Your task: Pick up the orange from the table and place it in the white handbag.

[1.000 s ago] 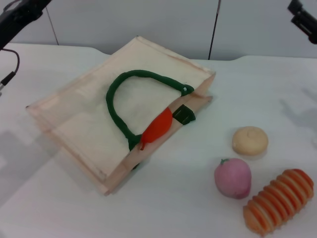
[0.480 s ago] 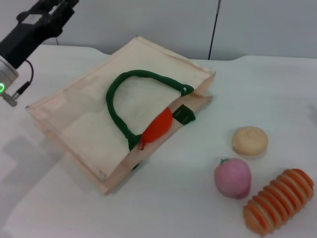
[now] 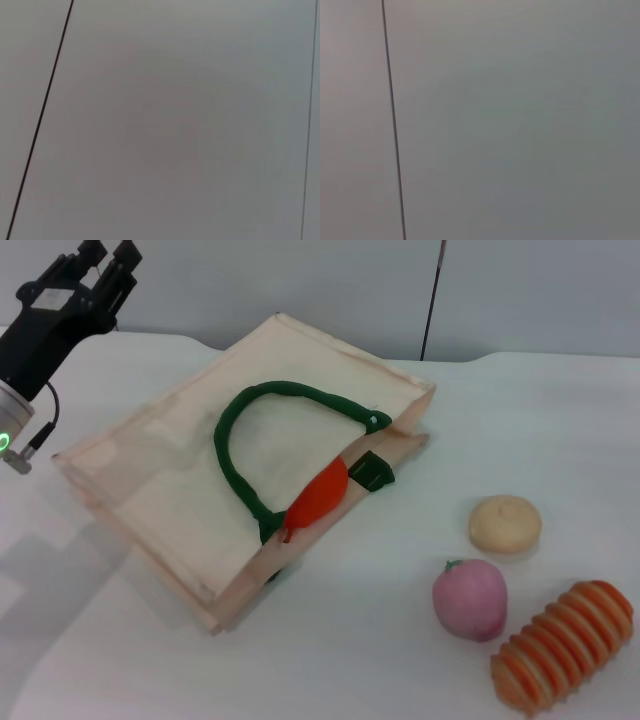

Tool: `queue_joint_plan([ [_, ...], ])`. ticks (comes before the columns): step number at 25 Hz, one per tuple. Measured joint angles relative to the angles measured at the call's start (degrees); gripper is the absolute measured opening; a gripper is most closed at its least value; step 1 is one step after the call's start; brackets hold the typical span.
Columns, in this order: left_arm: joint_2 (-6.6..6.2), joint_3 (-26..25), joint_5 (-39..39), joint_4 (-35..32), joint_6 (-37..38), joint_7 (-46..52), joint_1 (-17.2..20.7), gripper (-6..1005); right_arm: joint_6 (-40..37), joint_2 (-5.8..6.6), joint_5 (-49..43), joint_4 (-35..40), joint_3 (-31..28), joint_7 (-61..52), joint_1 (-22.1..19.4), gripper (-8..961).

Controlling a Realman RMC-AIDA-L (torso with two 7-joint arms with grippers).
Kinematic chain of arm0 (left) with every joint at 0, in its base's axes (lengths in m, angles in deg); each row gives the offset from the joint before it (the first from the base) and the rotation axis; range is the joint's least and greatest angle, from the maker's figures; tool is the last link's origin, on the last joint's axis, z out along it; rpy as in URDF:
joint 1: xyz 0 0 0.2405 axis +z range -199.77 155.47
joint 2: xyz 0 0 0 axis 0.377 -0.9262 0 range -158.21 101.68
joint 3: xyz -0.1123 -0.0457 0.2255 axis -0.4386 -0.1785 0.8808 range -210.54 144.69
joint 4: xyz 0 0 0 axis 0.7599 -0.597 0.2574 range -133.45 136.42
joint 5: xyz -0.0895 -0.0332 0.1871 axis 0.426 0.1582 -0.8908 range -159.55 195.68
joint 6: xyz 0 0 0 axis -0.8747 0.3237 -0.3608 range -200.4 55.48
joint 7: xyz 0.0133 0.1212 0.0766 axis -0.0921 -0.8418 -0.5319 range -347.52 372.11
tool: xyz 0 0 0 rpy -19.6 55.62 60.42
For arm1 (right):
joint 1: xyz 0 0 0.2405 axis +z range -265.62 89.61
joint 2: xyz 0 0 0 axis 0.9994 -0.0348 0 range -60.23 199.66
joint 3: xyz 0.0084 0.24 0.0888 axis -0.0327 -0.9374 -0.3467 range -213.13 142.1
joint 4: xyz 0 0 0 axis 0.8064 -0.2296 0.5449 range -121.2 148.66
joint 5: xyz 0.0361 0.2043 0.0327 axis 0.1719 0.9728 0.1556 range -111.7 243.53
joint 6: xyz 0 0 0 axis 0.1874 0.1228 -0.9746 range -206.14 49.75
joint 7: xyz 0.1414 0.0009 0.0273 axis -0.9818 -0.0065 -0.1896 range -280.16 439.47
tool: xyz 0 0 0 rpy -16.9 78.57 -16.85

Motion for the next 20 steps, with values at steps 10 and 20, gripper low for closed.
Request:
queue_joint_plan([
  [10,0.06,0.0,1.27,-1.02,0.11,-0.78,1.27,498,-0.21,0.03,0.06,-1.17,0.0,0.04,-0.08,836],
  [20,0.12,0.0,1.97,-2.74,0.22,-5.3,1.88,497,-0.3,0.05,0.09,-1.39,0.0,0.07,-0.17,836],
])
